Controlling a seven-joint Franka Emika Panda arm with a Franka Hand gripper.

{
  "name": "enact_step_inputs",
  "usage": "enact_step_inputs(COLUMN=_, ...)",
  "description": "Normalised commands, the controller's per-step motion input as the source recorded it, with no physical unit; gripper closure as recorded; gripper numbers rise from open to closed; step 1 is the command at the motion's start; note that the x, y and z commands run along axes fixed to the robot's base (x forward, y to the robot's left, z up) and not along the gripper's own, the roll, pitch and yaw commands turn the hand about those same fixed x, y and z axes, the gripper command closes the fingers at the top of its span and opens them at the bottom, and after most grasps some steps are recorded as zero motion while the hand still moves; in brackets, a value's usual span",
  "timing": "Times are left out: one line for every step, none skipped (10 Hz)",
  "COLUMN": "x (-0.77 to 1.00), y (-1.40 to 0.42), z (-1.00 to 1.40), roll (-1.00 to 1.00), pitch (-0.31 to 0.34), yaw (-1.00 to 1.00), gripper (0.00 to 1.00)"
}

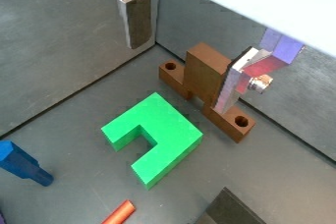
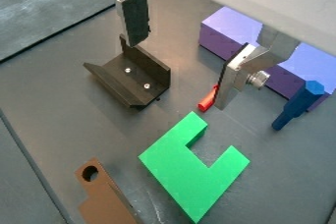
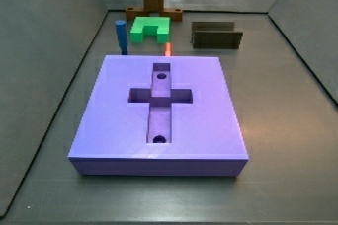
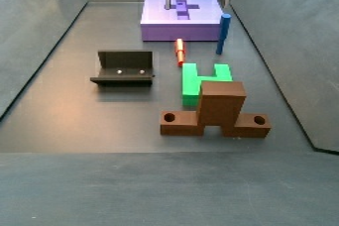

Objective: Pick up the green object. Move up. Place the green object on the fixture. Regrasp the green object. Move to above the board. Insert the green object.
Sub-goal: Pick up the green object.

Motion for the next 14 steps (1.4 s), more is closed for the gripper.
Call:
enact_step_inputs(x=0.00, y=0.00, z=0.00, roll=0.00, pitch=0.000, yaw=0.00, gripper=0.00)
enact_step_inputs(x=0.00, y=0.03, z=-0.03, roll=0.00, pitch=0.000, yaw=0.00, gripper=0.00)
enact_step_inputs(x=0.00, y=-0.19, z=-0.13, roll=0.00, pitch=-0.030, yaw=0.03, gripper=0.00)
enact_step_inputs(x=0.13, y=-0.44, z=-0.69, roll=0.00, pitch=-0.021, yaw=-0.04, gripper=0.00)
enact_step_inputs(x=0.32, y=-0.38, z=-0.95, roll=-0.06, pitch=-0.113, yaw=-0.01, gripper=0.00)
enact_step_inputs(x=0.37, y=-0.11, z=-1.00, roll=-0.04, pitch=-0.064, yaw=0.00, gripper=0.00)
enact_step_inputs(x=0.32, y=-0.01, z=-1.00, roll=-0.02, pitch=-0.037, yaw=0.00, gripper=0.00)
enact_step_inputs(x=0.00, y=0.00, z=-1.00, roll=-0.02, pitch=-0.036, yaw=0.00, gripper=0.00)
enact_step_inputs(x=-0.04, y=0.00, z=-1.00, roll=-0.06, pitch=-0.027, yaw=0.03, gripper=0.00)
enact_step_inputs(x=-0.06, y=0.00, z=-0.95, roll=-0.10, pitch=-0.019, yaw=0.08, gripper=0.00)
enact_step_inputs(x=-0.04, y=0.00, z=-0.94, roll=-0.10, pitch=-0.019, yaw=0.09, gripper=0.00)
enact_step_inputs(x=0.00, y=0.00, z=-0.85, roll=-0.14, pitch=-0.021, yaw=0.06, gripper=0.00)
enact_step_inputs(x=0.00, y=-0.02, z=-0.75, roll=-0.18, pitch=-0.020, yaw=0.07, gripper=0.00)
enact_step_inputs(x=0.00, y=-0.12, z=-0.70, roll=-0.19, pitch=-0.031, yaw=0.03, gripper=0.00)
